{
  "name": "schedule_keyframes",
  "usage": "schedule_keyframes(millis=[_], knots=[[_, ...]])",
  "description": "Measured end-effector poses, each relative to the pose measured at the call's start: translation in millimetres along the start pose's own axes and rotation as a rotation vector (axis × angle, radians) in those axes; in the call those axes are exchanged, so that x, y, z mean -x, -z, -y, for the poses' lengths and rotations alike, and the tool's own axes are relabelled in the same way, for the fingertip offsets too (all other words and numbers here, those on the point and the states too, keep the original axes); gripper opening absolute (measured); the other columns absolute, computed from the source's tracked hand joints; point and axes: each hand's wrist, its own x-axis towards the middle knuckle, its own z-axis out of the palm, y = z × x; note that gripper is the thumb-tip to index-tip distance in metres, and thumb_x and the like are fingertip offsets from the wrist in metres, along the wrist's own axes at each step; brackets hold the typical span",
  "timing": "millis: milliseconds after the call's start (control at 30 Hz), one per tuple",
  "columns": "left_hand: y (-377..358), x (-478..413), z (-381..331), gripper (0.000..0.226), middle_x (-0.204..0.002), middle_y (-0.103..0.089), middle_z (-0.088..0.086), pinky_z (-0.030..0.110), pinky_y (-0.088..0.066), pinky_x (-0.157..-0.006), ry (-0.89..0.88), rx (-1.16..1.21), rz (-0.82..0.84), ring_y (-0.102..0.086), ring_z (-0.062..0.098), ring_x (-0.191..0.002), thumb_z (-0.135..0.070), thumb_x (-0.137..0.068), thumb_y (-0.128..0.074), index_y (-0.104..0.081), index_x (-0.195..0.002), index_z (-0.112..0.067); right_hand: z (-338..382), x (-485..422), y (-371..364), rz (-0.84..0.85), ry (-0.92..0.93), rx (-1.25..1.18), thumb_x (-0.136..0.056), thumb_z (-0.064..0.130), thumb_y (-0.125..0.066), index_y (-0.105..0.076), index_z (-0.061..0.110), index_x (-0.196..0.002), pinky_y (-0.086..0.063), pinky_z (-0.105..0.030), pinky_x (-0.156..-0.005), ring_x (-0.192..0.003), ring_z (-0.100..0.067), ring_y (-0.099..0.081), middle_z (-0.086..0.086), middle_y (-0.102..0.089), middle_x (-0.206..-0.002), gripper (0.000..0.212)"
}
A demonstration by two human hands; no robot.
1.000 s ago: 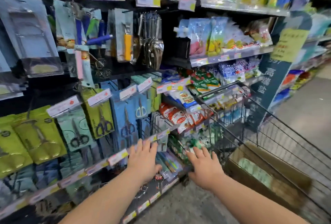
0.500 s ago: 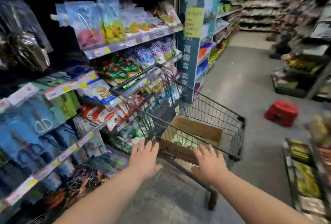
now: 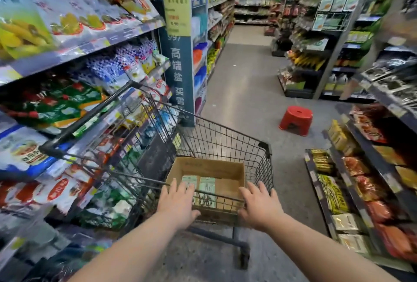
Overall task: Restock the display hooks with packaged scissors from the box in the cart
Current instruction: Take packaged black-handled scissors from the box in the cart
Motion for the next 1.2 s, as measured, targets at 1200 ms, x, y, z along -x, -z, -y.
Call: schedule_keyframes(millis=[1200], knots=[[-119.8, -354.3, 89.2, 0.062, -0.145, -0.039, 0.005, 0.042, -0.040, -0.105, 0.133, 0.178, 0.578, -0.042, 0.026, -0.130, -0.045, -0.093, -0.048, -0.029, -0.145, -0.018, 7.1, -389.3, -114.9, 0.619, -0.108, -0.297, -0.093, 0.036, -0.050, -0.034, 0.022, -0.141, -0.040, -0.043, -0.105, -0.125, -0.025, -0.046, -0.006, -0.046, -0.139, 0.052]])
